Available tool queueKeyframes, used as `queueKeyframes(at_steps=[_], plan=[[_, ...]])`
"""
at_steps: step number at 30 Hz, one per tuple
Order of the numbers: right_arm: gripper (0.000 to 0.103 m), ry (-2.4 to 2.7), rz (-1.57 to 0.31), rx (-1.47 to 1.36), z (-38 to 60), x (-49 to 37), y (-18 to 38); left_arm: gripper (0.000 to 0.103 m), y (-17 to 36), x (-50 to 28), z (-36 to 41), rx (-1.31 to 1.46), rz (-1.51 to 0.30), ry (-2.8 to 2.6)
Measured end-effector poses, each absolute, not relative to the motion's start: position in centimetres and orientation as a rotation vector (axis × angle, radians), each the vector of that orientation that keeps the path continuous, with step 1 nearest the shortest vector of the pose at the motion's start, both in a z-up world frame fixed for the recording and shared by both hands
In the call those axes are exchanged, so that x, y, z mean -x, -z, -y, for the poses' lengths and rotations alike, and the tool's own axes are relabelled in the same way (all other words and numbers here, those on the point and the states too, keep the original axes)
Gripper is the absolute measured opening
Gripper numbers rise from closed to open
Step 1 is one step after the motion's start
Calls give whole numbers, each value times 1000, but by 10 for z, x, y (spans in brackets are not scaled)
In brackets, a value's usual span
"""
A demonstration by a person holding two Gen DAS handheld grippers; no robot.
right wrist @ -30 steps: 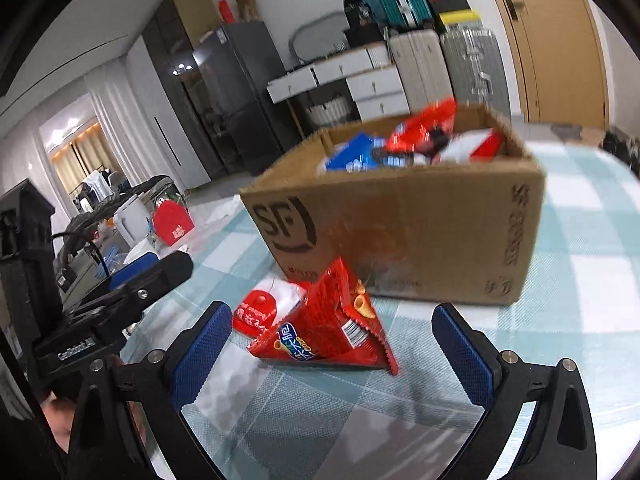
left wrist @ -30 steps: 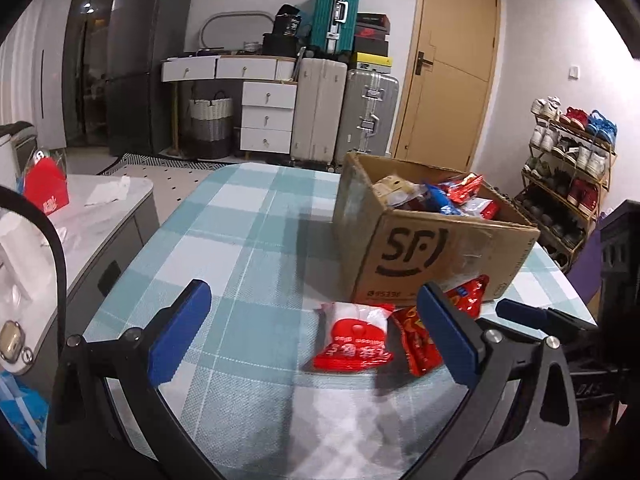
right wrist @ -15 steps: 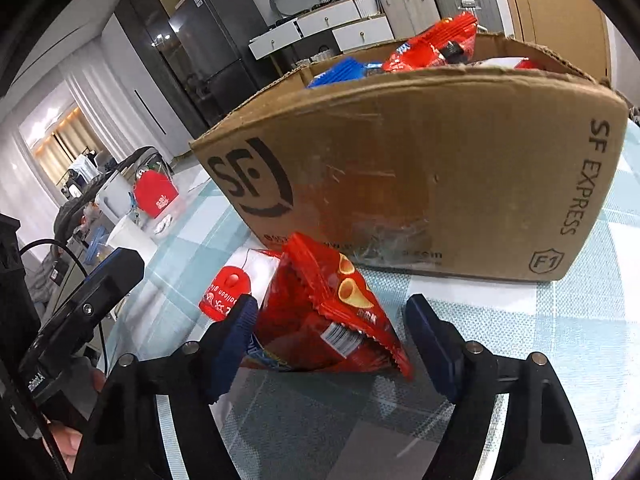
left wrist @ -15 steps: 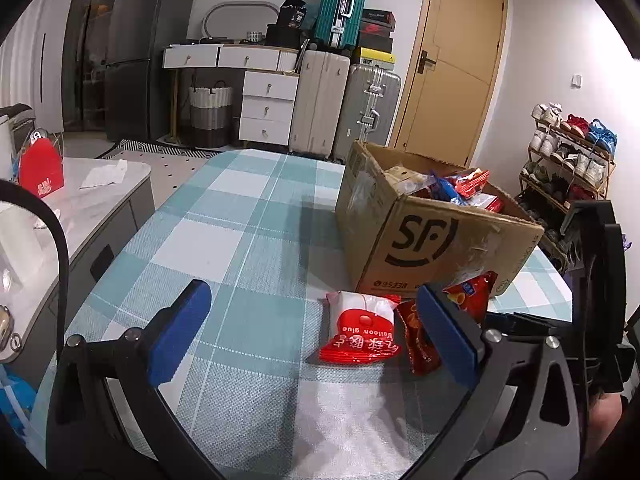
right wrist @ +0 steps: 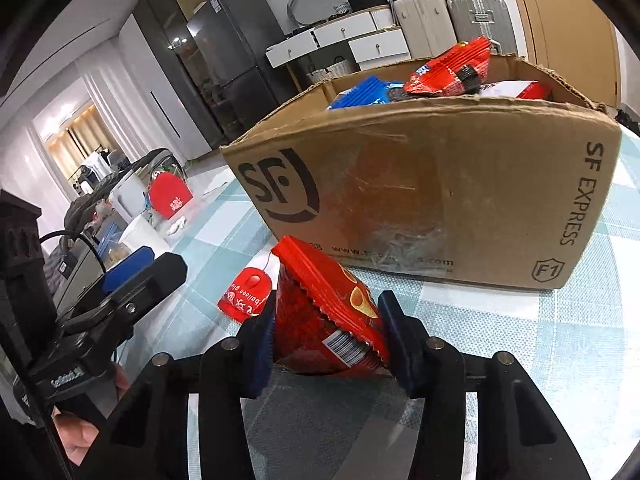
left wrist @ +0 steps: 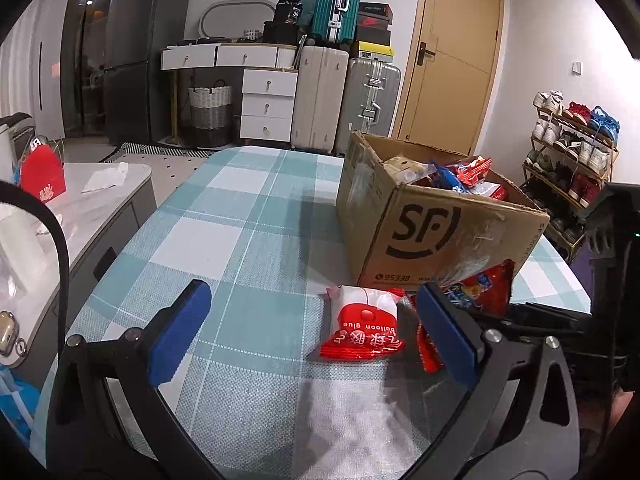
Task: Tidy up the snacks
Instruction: 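Grasp the red-and-white balloon glue bag with the left gripper while the right holds its bag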
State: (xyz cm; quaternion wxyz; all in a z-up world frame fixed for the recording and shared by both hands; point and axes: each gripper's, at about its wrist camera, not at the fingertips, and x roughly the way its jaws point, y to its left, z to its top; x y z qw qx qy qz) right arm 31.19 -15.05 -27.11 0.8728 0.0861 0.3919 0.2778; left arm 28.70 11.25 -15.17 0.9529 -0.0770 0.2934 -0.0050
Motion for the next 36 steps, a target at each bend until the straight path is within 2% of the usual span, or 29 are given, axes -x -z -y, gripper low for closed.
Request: queueKeyframes(at_steps=[15, 22, 32, 34, 36], plan=[[48, -525, -728, -254, 216, -274, 260, 102, 164, -306, -104, 107, -702, -13], [48, -506, -704, -312, 240, -267, 259, 102, 184, -335, -84, 47, -856, 95], [49, -529, -700, -356, 251, -258, 260, 102, 204, -369, -71, 37, -982, 89], [49, -527, -702, -358, 253, -262, 260, 98, 205, -373, -67, 11, -990, 81], [49, -526, -711, -360, 253, -263, 260, 80, 203, -374, -65, -2, -981, 65]])
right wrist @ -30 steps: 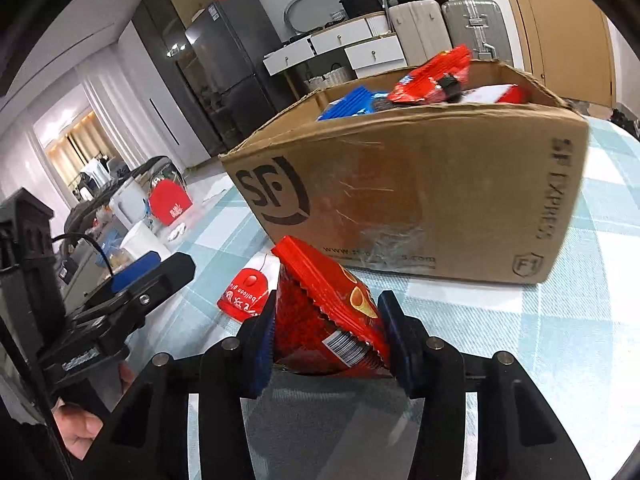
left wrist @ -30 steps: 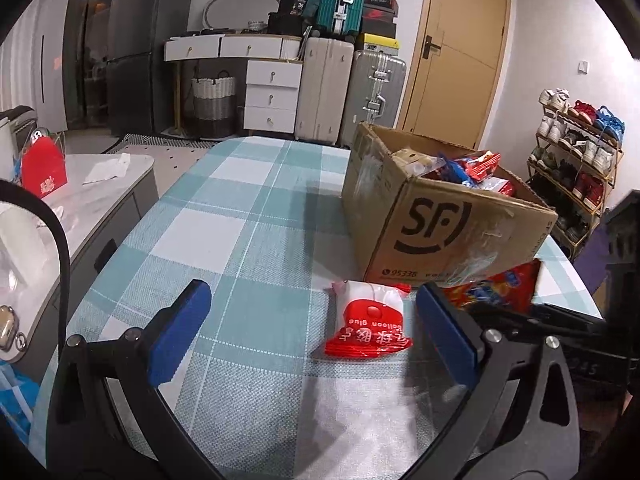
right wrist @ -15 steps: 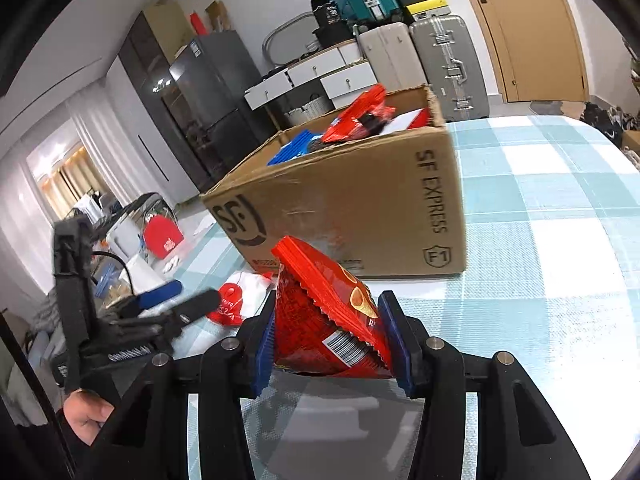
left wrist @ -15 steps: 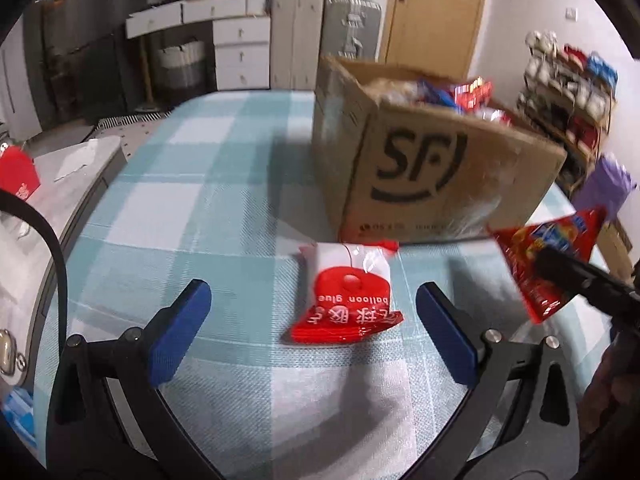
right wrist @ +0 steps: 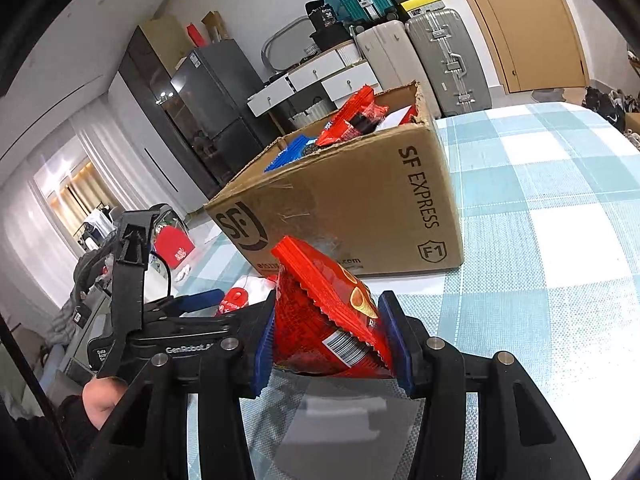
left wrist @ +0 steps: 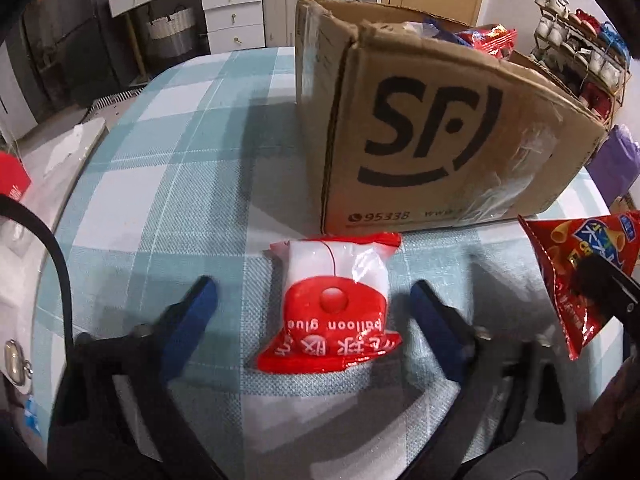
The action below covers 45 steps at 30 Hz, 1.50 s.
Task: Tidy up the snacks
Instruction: 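Grasp the red-and-white balloon glue bag with the left gripper while the right holds its bag, then lift both held bags and carry them over the cardboard box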
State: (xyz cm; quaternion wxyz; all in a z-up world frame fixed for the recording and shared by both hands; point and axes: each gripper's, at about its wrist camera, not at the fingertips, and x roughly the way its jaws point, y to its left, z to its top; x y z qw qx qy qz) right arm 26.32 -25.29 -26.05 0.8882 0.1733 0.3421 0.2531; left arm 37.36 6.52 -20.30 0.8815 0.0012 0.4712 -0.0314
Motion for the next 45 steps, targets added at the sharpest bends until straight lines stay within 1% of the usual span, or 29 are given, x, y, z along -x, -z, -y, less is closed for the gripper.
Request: queueKeyframes(at_steps=[1, 2, 3, 4, 15, 20, 28, 33, 37, 40, 45], plan=[[49, -525, -712, -363, 254, -264, 261, 61, 200, -373, -67, 17, -974, 67], [49, -526, -713, -366, 254, -264, 261, 44, 198, -374, -70, 39, -976, 78], [49, -526, -713, -367, 253, -265, 260, 44, 196, -375, -73, 71, -988, 96], [49, -525, -713, -368, 252, -266, 259, 41, 195, -374, -76, 89, -995, 110], [49, -536, -676, -360, 250, -261, 254, 40, 181, -335, -84, 100, -972, 133], [49, -551, -654, -360, 248, -252, 249, 40, 166, -309, -82, 108, -938, 159], [49, -556, -608, -397, 257, -222, 226, 40, 132, -271, -64, 78, -872, 184], [49, -561, -570, -401, 263, -202, 196, 40, 105, -252, -55, 66, -835, 189], [49, -549, -506, -369, 266, -185, 162, 40, 81, -242, -53, 68, -802, 209], [49, -505, -444, -288, 264, -171, 133, 40, 61, -235, -54, 51, -776, 212], [49, -528, -416, -286, 264, -165, 96, 40, 28, -228, -59, 35, -738, 207]])
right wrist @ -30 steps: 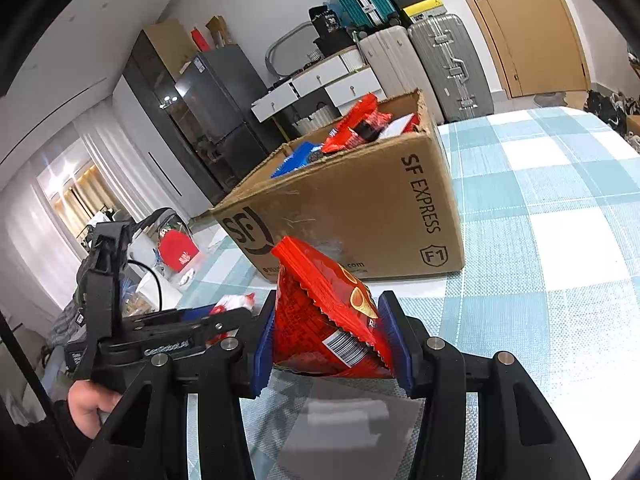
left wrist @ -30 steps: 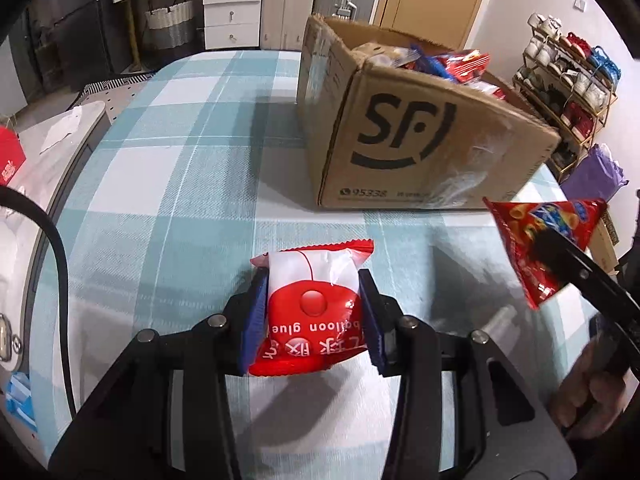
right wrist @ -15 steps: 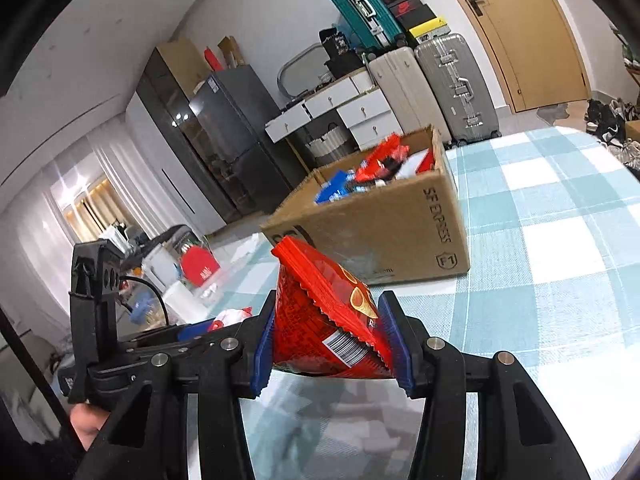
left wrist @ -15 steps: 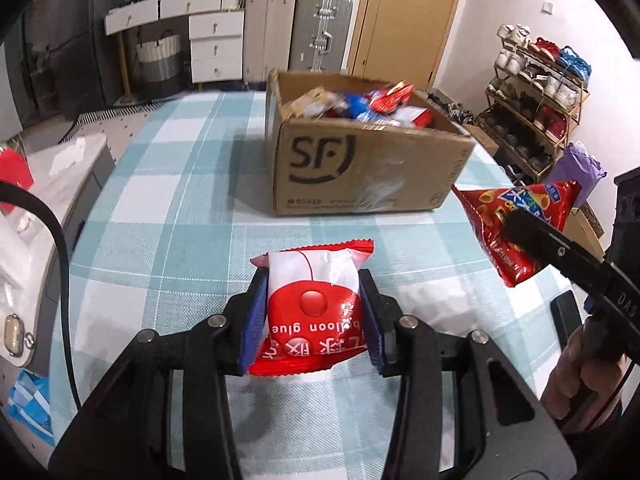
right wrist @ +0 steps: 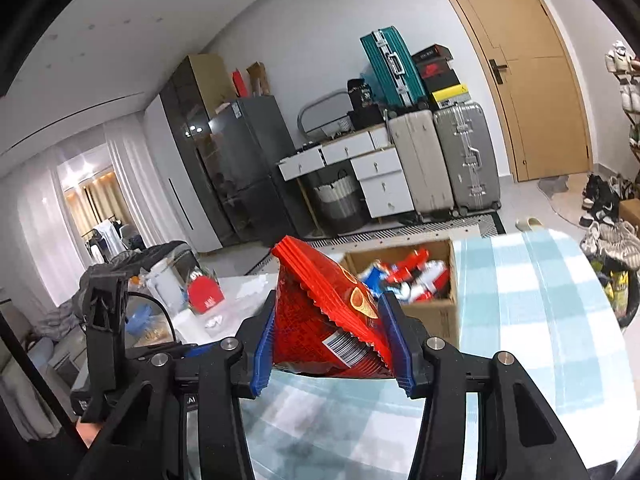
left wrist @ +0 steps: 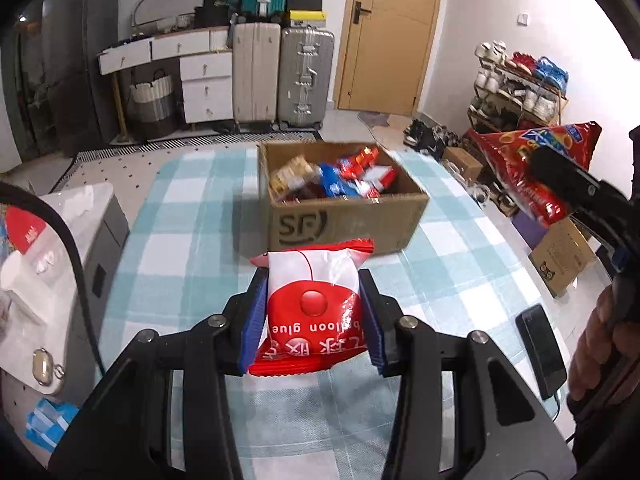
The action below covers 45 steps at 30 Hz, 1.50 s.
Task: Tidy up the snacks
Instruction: 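Lift both held bags and carry them over the cardboard box, then open both grippers to drop the bags into the box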
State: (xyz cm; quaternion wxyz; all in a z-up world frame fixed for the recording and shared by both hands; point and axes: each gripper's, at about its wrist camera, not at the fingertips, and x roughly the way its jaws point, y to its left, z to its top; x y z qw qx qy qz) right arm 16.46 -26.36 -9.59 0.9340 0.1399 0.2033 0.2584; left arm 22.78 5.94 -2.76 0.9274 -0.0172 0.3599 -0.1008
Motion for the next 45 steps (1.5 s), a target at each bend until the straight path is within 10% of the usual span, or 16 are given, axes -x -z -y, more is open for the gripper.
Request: queueKeyframes(at_steps=[22, 45], plan=[[49, -505, -546, -249, 244, -315, -12, 40, -58, -367, -57, 70, -773, 219], [49, -463, -773, -136, 232, -433, 103, 40, 60, -479, -22, 78, -951, 305]])
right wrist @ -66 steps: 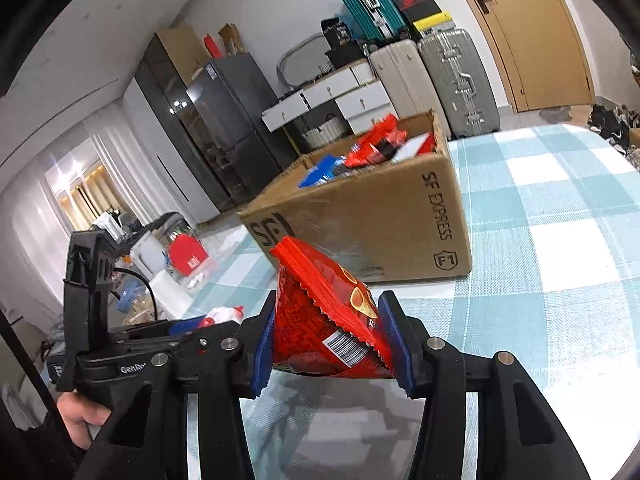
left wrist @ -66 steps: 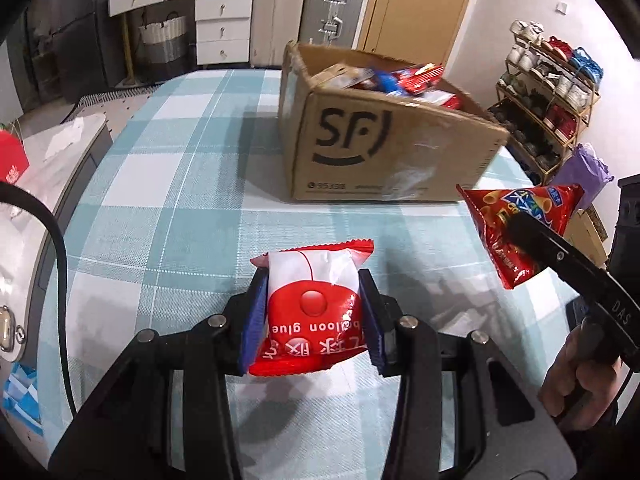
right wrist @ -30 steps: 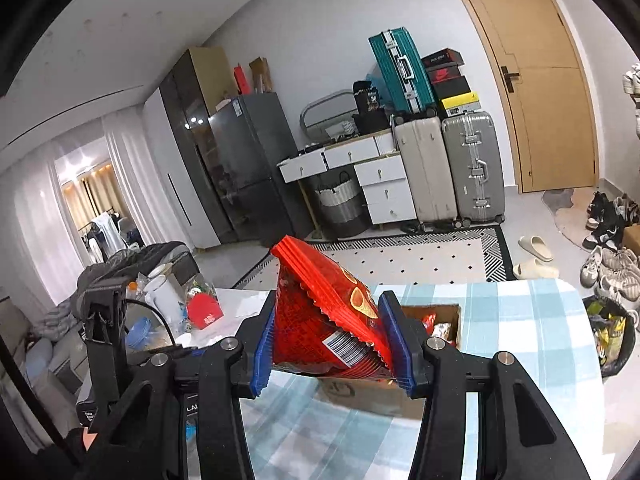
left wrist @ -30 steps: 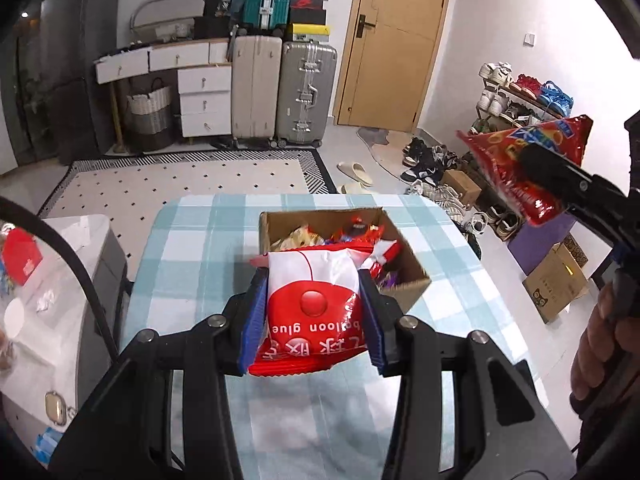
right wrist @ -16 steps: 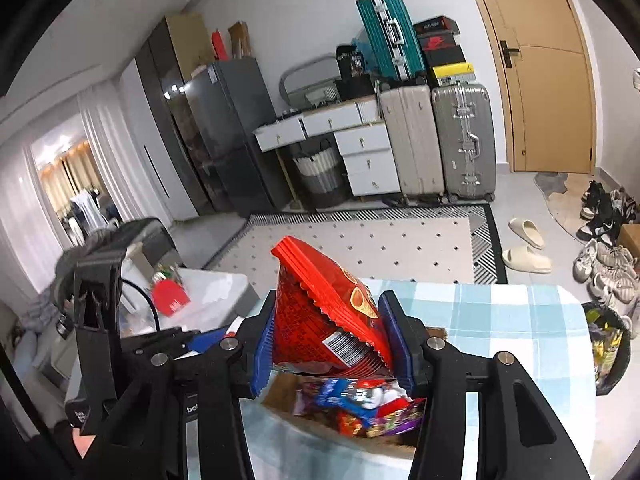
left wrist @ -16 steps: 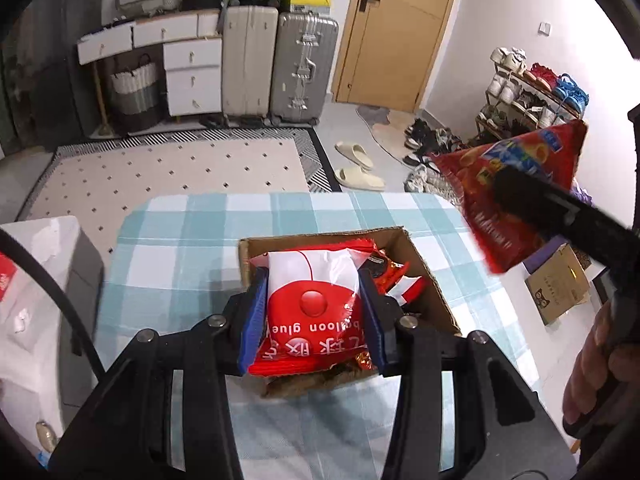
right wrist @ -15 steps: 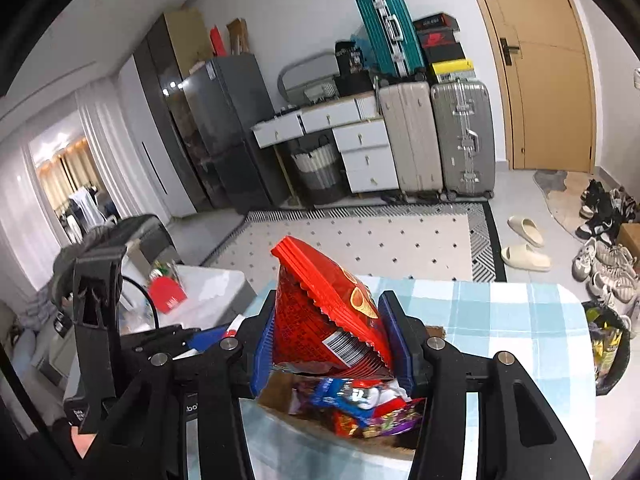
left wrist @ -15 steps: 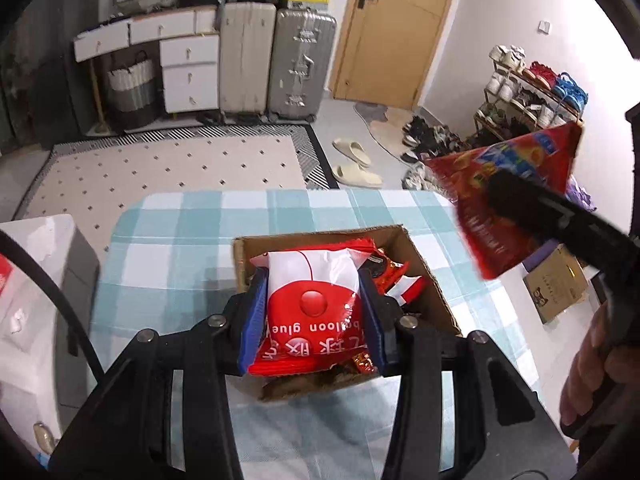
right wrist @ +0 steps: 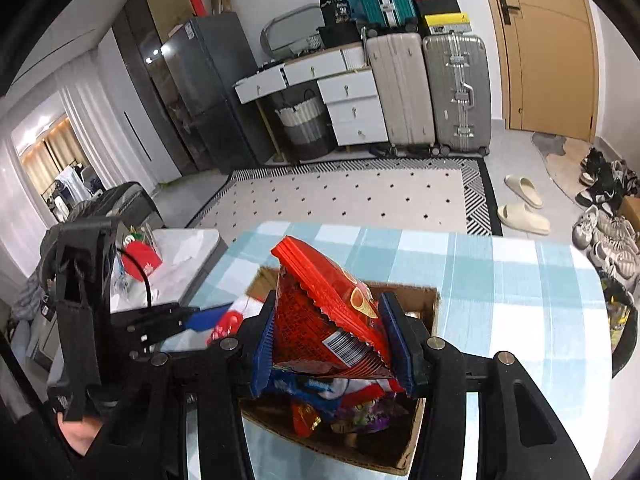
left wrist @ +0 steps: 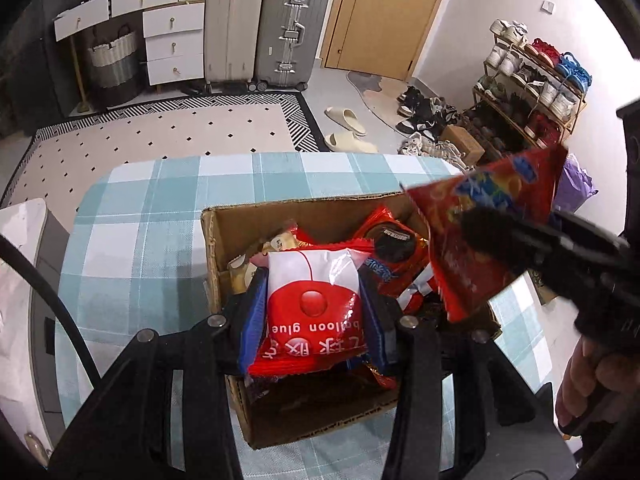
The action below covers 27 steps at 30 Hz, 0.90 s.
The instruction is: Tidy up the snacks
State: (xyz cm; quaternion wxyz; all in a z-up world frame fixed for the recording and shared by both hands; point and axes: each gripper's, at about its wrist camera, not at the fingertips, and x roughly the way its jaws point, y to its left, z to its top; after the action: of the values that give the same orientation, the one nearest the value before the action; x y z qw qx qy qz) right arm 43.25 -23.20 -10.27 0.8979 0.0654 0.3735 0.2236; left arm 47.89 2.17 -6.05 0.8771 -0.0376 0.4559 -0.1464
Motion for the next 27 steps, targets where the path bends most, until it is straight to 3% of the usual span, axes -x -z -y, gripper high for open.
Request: queueKeyframes(at_steps=[13, 16, 27], plan=[[49, -470, -807, -117, 239, -423, 129, 40, 68, -494, -16, 68, -965, 294], [51, -482, -834, -108, 237, -426, 134, 50, 71, -498, -13, 61, -1002, 297], [52, -462, -770, -100, 247, -417, 134, 58, 59, -493, -28, 84, -962, 274]])
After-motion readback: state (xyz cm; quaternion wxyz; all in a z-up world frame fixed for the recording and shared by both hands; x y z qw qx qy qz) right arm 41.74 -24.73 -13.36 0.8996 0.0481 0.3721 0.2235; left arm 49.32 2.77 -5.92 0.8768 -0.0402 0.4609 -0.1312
